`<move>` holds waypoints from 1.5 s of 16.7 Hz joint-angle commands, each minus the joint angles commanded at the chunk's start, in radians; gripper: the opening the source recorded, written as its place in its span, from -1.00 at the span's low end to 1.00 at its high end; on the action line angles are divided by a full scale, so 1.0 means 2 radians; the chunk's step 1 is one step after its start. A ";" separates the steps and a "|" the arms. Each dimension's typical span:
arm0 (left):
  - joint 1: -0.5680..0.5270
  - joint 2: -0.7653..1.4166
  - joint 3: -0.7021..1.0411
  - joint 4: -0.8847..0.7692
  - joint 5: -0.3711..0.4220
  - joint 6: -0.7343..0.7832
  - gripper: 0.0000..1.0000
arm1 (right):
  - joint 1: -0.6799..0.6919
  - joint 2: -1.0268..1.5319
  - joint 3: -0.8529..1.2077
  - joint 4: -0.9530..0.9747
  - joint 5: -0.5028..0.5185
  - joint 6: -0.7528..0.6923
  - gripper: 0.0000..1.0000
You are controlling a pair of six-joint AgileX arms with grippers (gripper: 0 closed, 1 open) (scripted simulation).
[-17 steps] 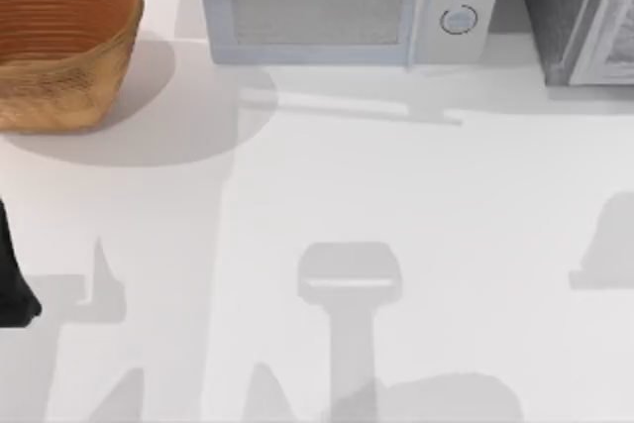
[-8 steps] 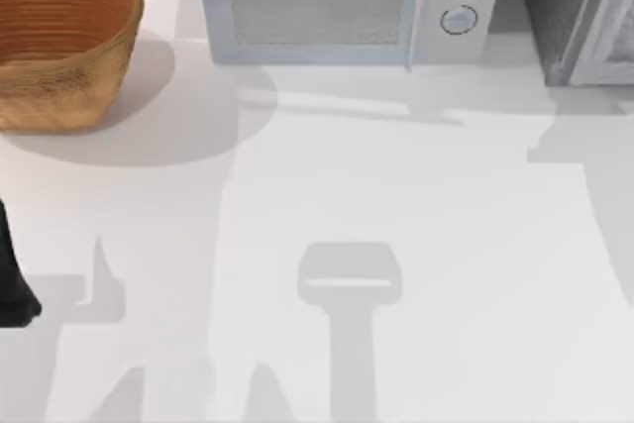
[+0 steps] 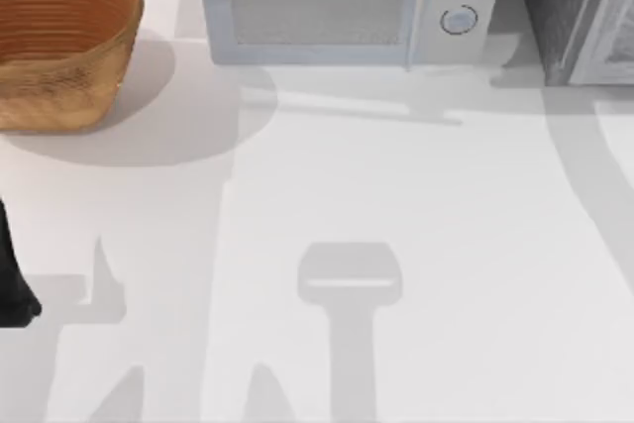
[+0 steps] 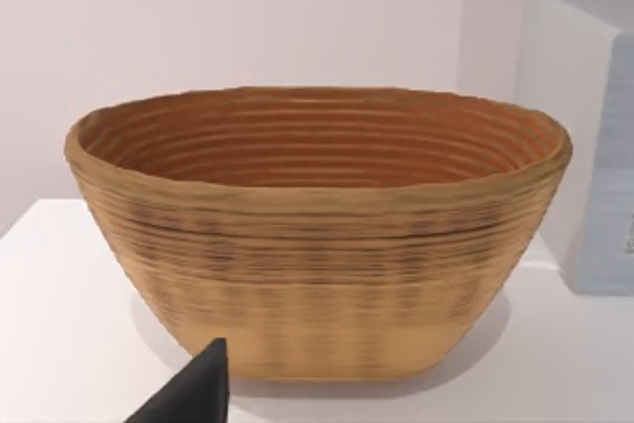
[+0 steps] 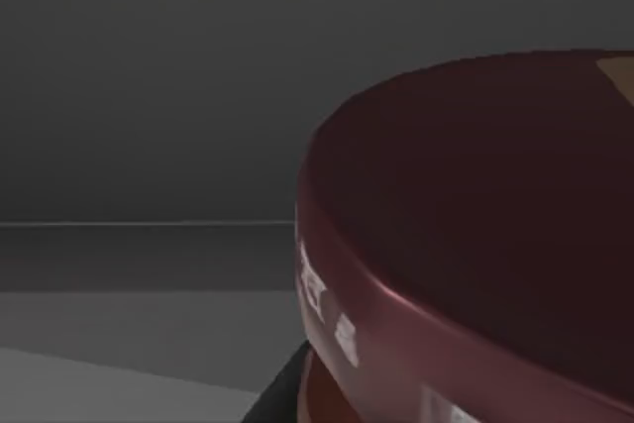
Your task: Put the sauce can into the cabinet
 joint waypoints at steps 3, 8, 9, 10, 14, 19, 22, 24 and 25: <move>0.000 0.000 0.000 0.000 0.000 0.000 1.00 | 0.006 0.032 0.044 -0.012 0.003 -0.003 -1.00; 0.000 0.000 0.000 0.000 0.000 0.000 1.00 | 0.005 0.034 0.046 -0.012 0.003 -0.002 -1.00; 0.000 0.000 0.000 0.000 0.000 0.000 1.00 | 0.004 0.035 0.047 -0.012 0.003 -0.002 -1.00; 0.000 0.000 0.000 0.000 0.000 0.000 1.00 | 0.002 0.042 0.053 -0.011 0.001 -0.002 -1.00; 0.000 0.000 0.000 0.000 0.000 0.000 1.00 | -0.012 0.119 0.123 -0.001 -0.010 -0.002 -1.00; 0.000 0.000 0.000 0.000 0.000 0.000 1.00 | -0.027 0.261 0.234 0.015 -0.025 -0.002 -1.00; 0.000 0.000 0.000 0.000 0.000 0.000 1.00 | -0.038 0.291 0.264 0.027 -0.035 -0.002 -1.00; 0.000 0.000 0.000 0.000 0.000 0.000 1.00 | -0.038 0.292 0.265 0.027 -0.036 -0.002 -1.00; 0.000 0.000 0.000 0.000 0.000 0.000 1.00 | -0.038 0.292 0.265 0.027 -0.036 -0.002 -1.00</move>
